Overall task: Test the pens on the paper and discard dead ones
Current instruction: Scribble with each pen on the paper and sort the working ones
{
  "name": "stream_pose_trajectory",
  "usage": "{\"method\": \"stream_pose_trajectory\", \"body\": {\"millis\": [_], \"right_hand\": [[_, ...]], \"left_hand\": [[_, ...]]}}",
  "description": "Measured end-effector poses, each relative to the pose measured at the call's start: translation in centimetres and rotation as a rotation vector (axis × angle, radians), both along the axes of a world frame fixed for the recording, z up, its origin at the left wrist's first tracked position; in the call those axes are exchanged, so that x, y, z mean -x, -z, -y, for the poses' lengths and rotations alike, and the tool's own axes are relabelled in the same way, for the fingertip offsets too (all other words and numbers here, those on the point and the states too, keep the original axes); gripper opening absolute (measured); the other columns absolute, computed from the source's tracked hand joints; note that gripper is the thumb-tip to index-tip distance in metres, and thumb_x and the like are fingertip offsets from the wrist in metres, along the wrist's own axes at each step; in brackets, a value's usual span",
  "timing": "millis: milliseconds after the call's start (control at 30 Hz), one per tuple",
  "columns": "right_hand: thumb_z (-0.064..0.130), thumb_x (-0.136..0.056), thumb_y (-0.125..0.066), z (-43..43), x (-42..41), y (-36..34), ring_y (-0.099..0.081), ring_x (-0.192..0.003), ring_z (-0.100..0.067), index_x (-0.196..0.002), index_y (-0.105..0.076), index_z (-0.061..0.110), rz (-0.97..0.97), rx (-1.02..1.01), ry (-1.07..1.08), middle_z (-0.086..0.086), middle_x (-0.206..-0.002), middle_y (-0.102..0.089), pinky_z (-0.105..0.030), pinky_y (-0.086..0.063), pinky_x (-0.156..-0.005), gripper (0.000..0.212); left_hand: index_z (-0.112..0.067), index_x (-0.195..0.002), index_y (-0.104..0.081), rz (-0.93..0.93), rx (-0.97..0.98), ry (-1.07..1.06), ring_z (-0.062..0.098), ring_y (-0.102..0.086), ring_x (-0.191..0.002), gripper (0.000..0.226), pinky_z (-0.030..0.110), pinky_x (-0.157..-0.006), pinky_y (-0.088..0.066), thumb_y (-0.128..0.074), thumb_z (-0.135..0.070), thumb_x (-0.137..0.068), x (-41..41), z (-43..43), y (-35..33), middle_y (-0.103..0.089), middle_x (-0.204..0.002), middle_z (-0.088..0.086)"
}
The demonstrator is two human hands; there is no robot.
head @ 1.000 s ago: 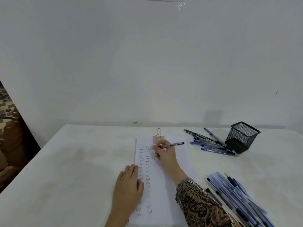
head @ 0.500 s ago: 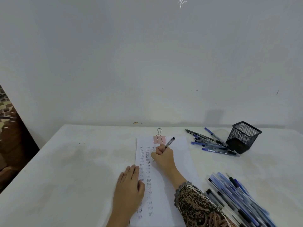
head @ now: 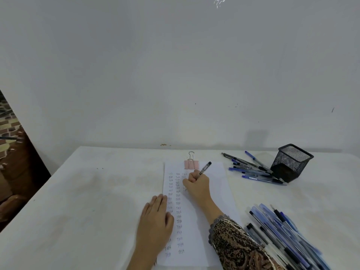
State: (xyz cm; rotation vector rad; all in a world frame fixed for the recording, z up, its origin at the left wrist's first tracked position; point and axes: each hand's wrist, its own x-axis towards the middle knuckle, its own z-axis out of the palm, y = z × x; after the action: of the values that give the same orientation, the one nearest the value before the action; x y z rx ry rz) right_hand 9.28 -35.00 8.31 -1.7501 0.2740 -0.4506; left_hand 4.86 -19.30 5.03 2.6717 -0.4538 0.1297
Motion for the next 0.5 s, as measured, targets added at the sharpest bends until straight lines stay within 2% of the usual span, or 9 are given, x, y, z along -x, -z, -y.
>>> {"method": "stream_pose_trajectory", "body": {"millis": [200,367,500], "right_hand": [[-0.018,-0.071,-0.05,-0.02,0.15,0.18,-0.022,-0.043,-0.004,-0.05,-0.019,0.019,0.03,-0.004,0.042,0.006,-0.052,-0.019,-0.007,-0.028,-0.05,0.053],[-0.018,-0.07,-0.05,0.12,0.08,0.15,-0.019,-0.043,-0.005,-0.05,-0.019,0.02,0.017,0.01,0.007,0.008,-0.051,-0.018,-0.01,-0.023,-0.046,0.053],[-0.018,-0.07,-0.05,0.19,-0.15,0.58,-0.02,-0.044,-0.006,-0.049,-0.02,0.019,0.041,0.009,0.048,0.009,-0.05,-0.02,-0.005,-0.03,-0.052,0.051]], "left_hand": [[-0.019,-0.148,-0.014,0.013,0.004,0.001,0.009,-0.006,-0.143,0.094,0.018,-0.109,0.008,0.014,-0.047,-0.063,0.05,0.01,0.04,-0.013,-0.155,-0.006],[-0.019,-0.147,-0.016,0.011,0.009,0.003,0.009,-0.007,-0.143,0.093,0.019,-0.11,0.006,0.013,-0.047,-0.064,0.06,-0.05,0.15,-0.014,-0.155,-0.006],[-0.019,-0.147,-0.015,-0.003,0.001,0.0,0.008,-0.006,-0.143,0.094,0.018,-0.109,0.008,0.014,-0.047,-0.063,0.02,0.02,-0.09,-0.013,-0.155,-0.007]]}}
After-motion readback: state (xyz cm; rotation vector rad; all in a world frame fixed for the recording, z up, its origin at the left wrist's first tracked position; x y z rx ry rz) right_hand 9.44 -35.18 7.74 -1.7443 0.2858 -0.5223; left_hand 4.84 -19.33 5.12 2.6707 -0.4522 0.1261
